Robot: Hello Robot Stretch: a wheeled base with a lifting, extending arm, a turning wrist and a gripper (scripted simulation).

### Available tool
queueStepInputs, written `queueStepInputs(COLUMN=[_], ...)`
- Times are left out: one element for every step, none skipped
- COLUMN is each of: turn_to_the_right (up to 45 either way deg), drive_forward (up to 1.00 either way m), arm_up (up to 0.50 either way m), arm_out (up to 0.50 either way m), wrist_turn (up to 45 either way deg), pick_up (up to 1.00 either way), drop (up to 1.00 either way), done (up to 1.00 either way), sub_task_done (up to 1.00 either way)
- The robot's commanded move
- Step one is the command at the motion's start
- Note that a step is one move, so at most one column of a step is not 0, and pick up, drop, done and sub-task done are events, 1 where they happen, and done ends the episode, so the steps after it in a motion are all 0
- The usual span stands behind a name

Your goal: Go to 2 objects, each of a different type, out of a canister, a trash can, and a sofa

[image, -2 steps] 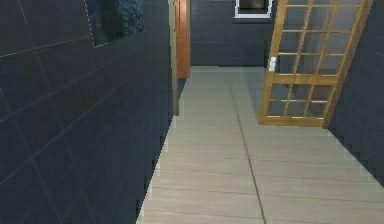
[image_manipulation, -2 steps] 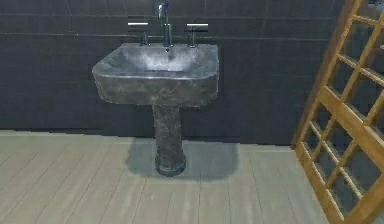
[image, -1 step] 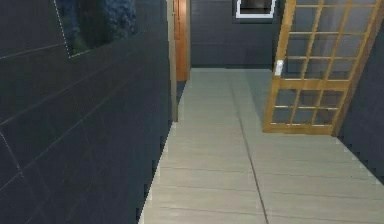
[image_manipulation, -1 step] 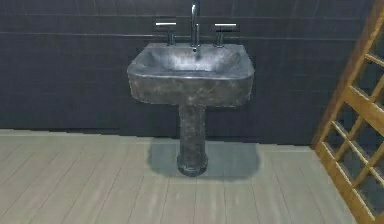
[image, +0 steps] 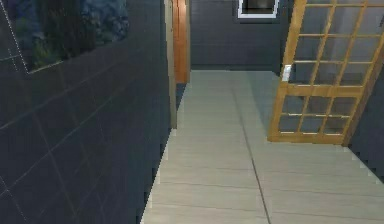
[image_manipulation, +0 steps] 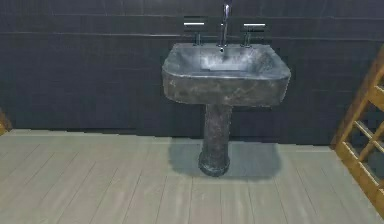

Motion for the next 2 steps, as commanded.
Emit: queueStepInputs(turn_to_the_right=[45.0,45.0], drive_forward=[0.00,0.00], arm_up=[0.00,0.00], arm_out=[0.00,0.00], wrist_turn=[0.0,0.0], pick_up=[0.00,0.00], drop=[0.00,0.00], done=[0.00,0.00], sub_task_done=[0.00,0.00])
